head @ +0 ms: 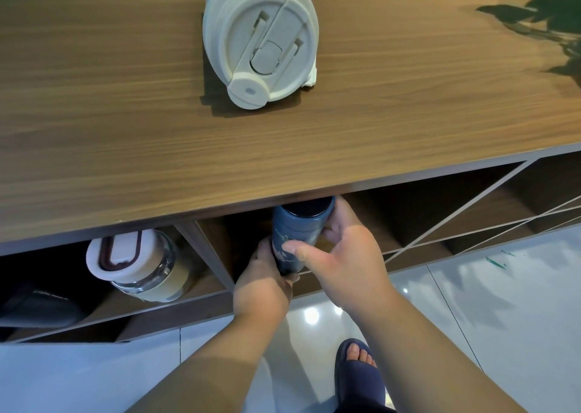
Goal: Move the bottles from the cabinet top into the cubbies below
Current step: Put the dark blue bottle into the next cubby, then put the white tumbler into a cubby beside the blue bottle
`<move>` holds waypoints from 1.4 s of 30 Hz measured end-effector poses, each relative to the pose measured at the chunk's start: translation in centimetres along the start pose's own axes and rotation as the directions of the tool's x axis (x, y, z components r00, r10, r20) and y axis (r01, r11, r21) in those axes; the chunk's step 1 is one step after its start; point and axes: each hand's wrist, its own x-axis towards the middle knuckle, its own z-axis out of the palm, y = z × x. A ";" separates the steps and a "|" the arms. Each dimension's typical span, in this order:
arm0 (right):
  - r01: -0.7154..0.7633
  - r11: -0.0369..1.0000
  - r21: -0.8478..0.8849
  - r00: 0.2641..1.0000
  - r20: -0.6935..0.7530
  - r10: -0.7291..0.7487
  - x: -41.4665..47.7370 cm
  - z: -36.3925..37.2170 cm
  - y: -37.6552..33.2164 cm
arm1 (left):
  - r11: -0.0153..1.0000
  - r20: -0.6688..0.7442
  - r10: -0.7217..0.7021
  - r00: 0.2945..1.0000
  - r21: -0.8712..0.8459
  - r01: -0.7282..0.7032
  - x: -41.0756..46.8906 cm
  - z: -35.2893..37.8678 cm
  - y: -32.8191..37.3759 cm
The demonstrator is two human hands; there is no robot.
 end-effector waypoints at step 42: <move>-0.334 0.940 -0.075 0.825 -0.505 0.253 4.0 2.8 -24.4 | 0.831 0.062 0.396 0.916 -0.450 -0.329 -11.6 -15.9 -4.1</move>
